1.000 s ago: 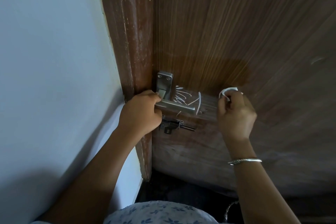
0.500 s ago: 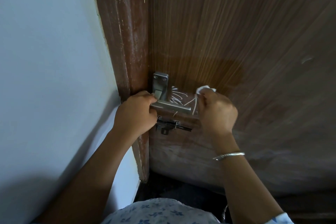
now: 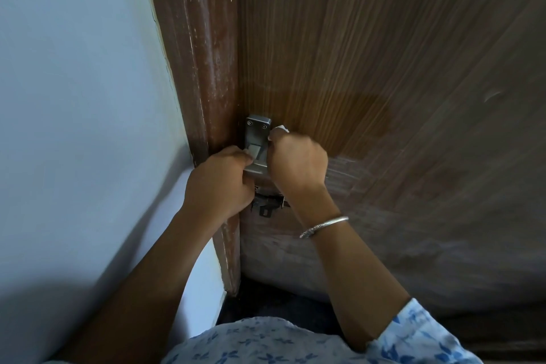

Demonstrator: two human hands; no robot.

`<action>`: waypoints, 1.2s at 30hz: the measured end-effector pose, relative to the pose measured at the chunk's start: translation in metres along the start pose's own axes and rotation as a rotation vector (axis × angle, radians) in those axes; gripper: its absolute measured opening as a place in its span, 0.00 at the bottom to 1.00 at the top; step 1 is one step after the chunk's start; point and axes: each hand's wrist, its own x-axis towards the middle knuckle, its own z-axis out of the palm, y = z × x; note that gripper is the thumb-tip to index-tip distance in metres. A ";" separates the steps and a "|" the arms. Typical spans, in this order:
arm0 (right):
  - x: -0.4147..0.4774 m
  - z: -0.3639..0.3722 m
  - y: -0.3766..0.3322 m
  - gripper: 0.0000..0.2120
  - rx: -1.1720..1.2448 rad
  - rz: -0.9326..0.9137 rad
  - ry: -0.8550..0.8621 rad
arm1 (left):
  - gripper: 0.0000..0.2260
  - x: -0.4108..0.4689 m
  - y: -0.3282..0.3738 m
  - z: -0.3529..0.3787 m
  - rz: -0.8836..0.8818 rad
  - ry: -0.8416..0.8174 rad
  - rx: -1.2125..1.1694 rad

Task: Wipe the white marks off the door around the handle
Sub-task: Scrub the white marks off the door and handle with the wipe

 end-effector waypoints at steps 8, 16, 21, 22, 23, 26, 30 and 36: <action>0.004 -0.004 0.011 0.09 0.355 0.177 -0.179 | 0.13 0.000 0.000 0.001 0.004 0.016 -0.030; 0.001 0.006 0.011 0.07 0.297 0.159 -0.085 | 0.12 -0.001 0.000 0.000 -0.013 0.014 -0.012; -0.009 0.000 0.030 0.07 0.301 0.210 -0.008 | 0.14 -0.003 -0.002 -0.001 0.007 -0.003 0.014; -0.011 -0.001 0.038 0.07 0.294 0.241 0.004 | 0.14 -0.004 -0.002 -0.001 0.010 -0.003 0.017; -0.014 -0.002 0.046 0.07 0.289 0.282 0.018 | 0.14 -0.004 -0.002 -0.001 0.011 -0.003 0.017; -0.026 -0.007 0.074 0.06 0.284 0.391 0.096 | 0.15 -0.003 -0.002 0.000 0.008 0.002 0.014; -0.039 -0.009 0.097 0.05 0.241 0.420 0.198 | 0.15 -0.003 0.000 0.000 0.019 0.014 0.015; -0.030 -0.007 0.079 0.05 0.229 0.346 0.113 | 0.15 -0.004 0.001 0.000 -0.001 0.017 0.009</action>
